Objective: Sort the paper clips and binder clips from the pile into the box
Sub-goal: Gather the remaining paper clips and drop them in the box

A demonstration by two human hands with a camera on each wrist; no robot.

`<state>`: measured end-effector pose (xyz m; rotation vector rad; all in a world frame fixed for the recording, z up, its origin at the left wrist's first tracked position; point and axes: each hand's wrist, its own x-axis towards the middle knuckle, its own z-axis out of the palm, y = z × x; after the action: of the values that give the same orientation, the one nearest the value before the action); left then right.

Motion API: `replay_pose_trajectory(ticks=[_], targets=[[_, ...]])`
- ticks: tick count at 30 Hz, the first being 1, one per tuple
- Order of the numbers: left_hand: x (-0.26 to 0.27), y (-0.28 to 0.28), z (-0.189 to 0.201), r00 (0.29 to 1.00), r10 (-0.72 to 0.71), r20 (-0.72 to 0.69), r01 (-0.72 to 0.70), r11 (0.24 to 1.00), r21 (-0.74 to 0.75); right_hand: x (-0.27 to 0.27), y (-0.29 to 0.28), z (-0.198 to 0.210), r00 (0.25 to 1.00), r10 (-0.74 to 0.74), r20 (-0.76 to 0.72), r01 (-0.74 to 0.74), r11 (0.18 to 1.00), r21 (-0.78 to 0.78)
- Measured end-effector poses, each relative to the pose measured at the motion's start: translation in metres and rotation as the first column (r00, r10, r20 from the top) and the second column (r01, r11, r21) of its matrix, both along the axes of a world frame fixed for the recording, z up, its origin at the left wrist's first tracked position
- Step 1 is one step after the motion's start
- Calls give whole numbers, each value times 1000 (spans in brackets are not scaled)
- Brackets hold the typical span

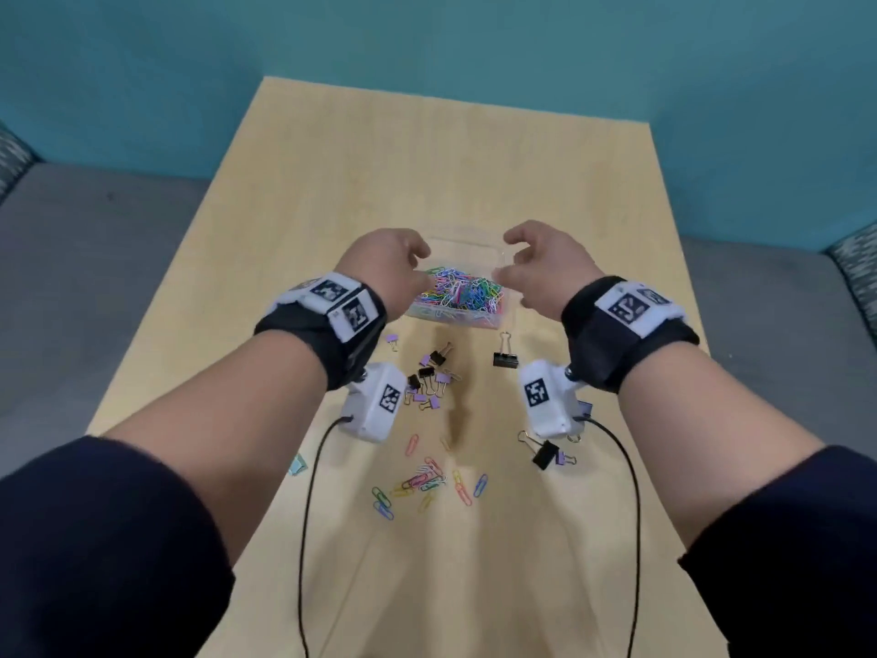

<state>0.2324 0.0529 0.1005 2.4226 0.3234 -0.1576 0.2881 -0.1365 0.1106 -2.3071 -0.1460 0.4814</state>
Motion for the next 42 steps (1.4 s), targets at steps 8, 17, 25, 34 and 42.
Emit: replay_pose_trajectory(ticks=[8,17,25,34,42], targets=[[-154,7,-66,974,-116,-194,129,990,59,-147,-46,-61,938,301,-170,-332,920,-208],[-203,-36,-111,878,-454,-154,479,816,323,-209,-23,-117,738,675,13,-563,625,-540],[-227,-19,-88,957,-276,-93,287,949,134,-222,-51,-100,784,616,80,-528,729,-436],[-213,-47,-99,980,-105,-168,110,994,21,-217,-22,-110,972,235,-8,-231,948,-219],[-195,-56,-109,987,-86,-136,95,993,67,-207,2,-110,936,352,-4,-335,884,-326]])
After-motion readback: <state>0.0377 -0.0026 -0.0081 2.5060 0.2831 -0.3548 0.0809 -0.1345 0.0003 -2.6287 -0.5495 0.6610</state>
